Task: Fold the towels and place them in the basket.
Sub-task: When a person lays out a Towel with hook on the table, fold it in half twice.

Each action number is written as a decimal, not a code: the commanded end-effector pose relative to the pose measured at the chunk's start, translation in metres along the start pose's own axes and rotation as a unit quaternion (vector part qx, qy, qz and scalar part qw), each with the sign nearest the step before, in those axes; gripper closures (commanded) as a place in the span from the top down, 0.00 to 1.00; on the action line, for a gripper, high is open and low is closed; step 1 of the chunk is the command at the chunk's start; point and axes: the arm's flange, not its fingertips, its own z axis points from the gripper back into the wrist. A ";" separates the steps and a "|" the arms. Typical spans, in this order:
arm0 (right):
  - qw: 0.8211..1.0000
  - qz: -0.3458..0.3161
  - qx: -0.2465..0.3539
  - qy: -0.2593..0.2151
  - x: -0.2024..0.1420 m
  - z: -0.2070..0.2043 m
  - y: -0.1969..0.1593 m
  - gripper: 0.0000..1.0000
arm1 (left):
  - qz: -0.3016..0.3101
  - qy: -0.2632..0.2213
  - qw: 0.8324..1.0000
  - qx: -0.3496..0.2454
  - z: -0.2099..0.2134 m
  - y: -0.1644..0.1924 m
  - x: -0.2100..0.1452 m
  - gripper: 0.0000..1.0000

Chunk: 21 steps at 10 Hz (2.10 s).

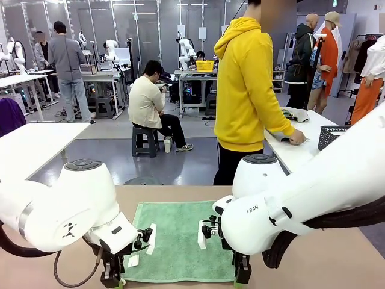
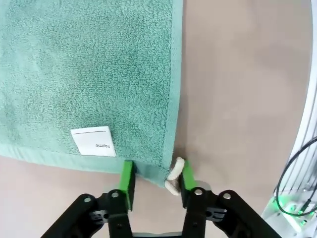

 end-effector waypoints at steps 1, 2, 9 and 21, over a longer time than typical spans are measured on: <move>1.000 -0.010 -0.006 0.013 0.004 -0.005 0.002 0.00 | -0.010 -0.012 1.000 -0.006 -0.009 -0.003 -0.002 0.00; 1.000 -0.013 -0.006 0.013 0.003 -0.004 0.003 0.00 | -0.011 -0.011 1.000 -0.007 -0.010 -0.004 -0.001 0.00; 1.000 -0.011 -0.001 0.017 0.007 0.023 0.010 0.00 | -0.014 -0.019 1.000 -0.001 0.019 -0.011 -0.008 0.00; 0.999 0.001 -0.027 -0.016 0.010 0.089 0.017 0.00 | -0.004 -0.020 1.000 0.012 0.069 -0.013 0.005 0.00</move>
